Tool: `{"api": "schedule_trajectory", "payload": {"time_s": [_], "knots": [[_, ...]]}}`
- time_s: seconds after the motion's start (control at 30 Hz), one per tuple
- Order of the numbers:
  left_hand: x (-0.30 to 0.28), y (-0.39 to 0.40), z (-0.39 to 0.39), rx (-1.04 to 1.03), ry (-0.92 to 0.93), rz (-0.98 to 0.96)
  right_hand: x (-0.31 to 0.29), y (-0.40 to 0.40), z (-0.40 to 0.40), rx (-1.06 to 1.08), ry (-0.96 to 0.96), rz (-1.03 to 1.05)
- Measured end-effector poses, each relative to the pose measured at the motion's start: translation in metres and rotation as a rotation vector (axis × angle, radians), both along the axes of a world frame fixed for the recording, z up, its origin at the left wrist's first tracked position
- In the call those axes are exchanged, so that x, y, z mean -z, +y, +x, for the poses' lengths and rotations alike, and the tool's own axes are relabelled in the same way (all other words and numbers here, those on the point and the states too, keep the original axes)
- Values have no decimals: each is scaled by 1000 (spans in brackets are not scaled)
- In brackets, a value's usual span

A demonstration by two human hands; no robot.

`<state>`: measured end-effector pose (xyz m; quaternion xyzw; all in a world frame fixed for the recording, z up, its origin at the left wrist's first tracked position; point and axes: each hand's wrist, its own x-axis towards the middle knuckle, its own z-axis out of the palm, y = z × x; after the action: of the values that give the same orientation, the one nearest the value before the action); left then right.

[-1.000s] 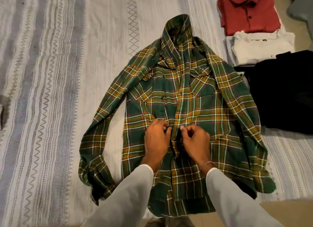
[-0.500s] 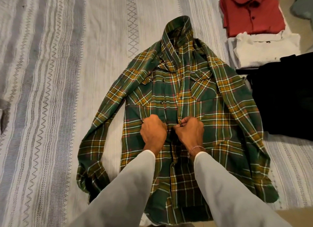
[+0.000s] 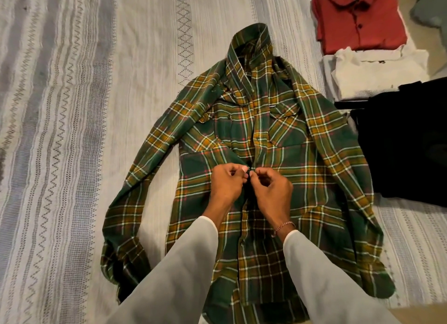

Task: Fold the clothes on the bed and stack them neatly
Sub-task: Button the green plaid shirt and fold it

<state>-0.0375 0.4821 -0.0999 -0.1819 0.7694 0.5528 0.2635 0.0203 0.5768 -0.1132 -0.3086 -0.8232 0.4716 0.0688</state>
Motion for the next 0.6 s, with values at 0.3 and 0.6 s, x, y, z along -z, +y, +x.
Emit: {"api": "schedule_trajectory", "payload": {"time_s": [0.3, 0.6], "knots": [[10, -3, 2, 21, 125, -66, 7, 1, 2, 127, -31, -471], [15, -8, 6, 115, 202, -82, 9, 2, -2, 167, -45, -607]]}}
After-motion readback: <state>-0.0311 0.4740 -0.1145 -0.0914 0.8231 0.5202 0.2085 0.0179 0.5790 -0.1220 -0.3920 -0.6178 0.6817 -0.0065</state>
